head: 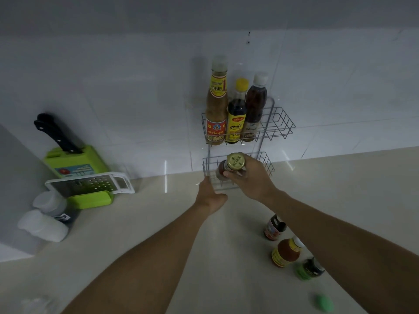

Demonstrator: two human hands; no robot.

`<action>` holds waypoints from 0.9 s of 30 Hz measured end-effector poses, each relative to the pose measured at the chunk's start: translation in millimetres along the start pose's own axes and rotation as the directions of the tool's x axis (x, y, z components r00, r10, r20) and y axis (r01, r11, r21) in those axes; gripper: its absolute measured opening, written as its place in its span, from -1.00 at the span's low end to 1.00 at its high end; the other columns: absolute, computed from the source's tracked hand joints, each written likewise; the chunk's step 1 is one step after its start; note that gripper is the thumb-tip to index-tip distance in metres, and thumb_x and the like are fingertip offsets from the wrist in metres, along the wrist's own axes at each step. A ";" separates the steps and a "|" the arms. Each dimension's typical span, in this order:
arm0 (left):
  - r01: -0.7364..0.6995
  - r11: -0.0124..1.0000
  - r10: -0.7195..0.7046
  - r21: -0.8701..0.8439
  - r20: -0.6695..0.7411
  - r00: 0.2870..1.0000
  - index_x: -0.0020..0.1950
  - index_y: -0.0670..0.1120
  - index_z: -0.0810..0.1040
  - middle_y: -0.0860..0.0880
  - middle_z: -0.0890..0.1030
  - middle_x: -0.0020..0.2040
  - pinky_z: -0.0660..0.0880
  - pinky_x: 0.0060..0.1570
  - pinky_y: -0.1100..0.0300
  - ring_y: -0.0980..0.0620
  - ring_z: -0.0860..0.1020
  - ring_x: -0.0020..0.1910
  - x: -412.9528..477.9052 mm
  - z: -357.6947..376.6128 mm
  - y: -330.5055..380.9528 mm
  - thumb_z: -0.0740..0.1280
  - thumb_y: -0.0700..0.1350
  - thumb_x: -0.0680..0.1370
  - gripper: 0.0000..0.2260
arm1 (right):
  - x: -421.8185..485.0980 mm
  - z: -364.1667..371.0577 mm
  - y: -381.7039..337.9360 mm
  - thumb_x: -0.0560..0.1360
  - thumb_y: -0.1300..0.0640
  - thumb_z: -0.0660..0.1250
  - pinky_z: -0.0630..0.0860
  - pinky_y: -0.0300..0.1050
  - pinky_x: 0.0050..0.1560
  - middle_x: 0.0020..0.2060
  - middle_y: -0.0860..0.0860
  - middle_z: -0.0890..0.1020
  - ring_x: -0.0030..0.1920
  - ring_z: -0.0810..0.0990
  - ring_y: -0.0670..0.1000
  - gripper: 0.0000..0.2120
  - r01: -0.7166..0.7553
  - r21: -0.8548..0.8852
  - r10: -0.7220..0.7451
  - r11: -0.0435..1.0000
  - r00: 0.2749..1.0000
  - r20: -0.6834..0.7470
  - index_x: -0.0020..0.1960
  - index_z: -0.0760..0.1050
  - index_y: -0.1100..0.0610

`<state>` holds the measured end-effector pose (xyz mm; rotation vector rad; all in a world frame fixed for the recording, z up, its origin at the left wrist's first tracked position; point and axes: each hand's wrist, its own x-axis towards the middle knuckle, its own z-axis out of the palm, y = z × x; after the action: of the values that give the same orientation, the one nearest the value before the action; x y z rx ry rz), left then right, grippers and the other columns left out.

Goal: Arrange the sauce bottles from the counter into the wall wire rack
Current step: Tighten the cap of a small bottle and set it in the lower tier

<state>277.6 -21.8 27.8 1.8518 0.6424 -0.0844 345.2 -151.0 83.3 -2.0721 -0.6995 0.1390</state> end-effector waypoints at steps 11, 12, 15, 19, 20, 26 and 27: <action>0.145 0.985 -0.136 -0.088 0.106 0.985 0.57 -0.14 0.07 -0.02 0.36 0.19 0.45 -0.35 0.40 0.00 0.44 0.08 48.4 -5.0 -9.2 0.32 -0.34 0.52 -0.31 | 55.6 38.5 28.0 0.51 0.17 0.40 0.35 -0.53 -0.17 -0.05 -0.05 0.61 -0.07 0.54 -0.10 -0.67 -0.018 -0.034 0.020 0.999 0.997 0.069 0.25 0.44 0.14; 0.140 0.987 -0.131 -0.081 0.114 0.985 0.56 -0.13 0.09 -0.05 0.40 0.18 0.44 -0.40 0.43 0.01 0.46 0.05 51.0 -4.4 -11.4 0.32 -0.36 0.52 -0.32 | 59.2 42.9 30.6 0.52 0.16 0.39 0.35 -0.52 -0.13 -0.03 -0.02 0.61 -0.05 0.53 -0.09 -0.66 -0.026 -0.045 0.030 0.999 0.996 0.081 0.26 0.43 0.15; 0.143 0.989 -0.137 -0.047 0.121 0.983 0.55 -0.05 0.12 -0.07 0.48 0.15 0.44 -0.41 0.42 0.01 0.49 0.02 55.0 -2.1 -12.6 0.32 -0.36 0.50 -0.31 | 71.5 53.7 37.1 0.53 0.15 0.37 0.54 -0.12 0.13 0.08 0.06 0.63 0.07 0.58 0.01 -0.62 -0.085 -0.042 0.089 0.995 0.991 0.102 0.29 0.36 0.15; 0.143 0.990 -0.142 0.006 0.131 0.981 0.55 0.04 0.10 -0.04 0.50 0.16 0.44 -0.28 0.31 -0.02 0.51 0.05 54.7 -4.1 -14.4 0.33 -0.32 0.47 -0.27 | 90.2 60.8 36.4 0.56 0.11 0.34 0.48 -0.09 0.16 0.16 0.10 0.61 0.16 0.59 0.10 -0.60 -0.089 -0.081 0.102 0.993 0.979 0.176 0.34 0.32 0.14; 0.144 0.989 -0.144 0.009 0.134 0.980 0.55 0.06 0.11 -0.03 0.50 0.16 0.46 -0.25 0.28 -0.03 0.51 0.06 53.9 -5.2 -14.0 0.33 -0.31 0.46 -0.26 | 94.0 61.5 37.1 0.56 0.09 0.34 0.46 -0.11 0.13 0.17 0.12 0.61 0.17 0.58 0.11 -0.59 -0.092 -0.102 0.111 0.990 0.975 0.191 0.34 0.33 0.15; 0.141 0.989 -0.144 0.034 0.147 0.979 0.56 0.04 0.11 -0.01 0.46 0.14 0.51 -0.07 0.18 -0.04 0.49 0.08 52.7 -8.0 -10.4 0.32 -0.32 0.47 -0.27 | 99.2 63.5 40.2 0.58 0.01 0.29 0.44 -0.03 0.18 0.22 0.14 0.58 0.22 0.55 0.16 -0.58 -0.149 -0.158 0.184 0.976 0.952 0.243 0.36 0.32 0.15; 0.131 0.990 -0.137 0.047 0.148 0.980 0.57 0.02 0.10 -0.01 0.45 0.14 0.50 -0.10 0.21 -0.03 0.48 0.07 52.0 -8.2 -9.3 0.32 -0.33 0.48 -0.27 | 98.7 64.0 39.8 0.58 -0.01 0.29 0.44 -0.03 0.17 0.23 0.14 0.57 0.22 0.54 0.15 -0.57 -0.169 -0.156 0.205 0.973 0.947 0.248 0.37 0.31 0.15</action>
<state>315.4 7.8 4.4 1.8158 0.6623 -0.3240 421.6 -68.3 30.9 -2.2719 -0.6832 0.4959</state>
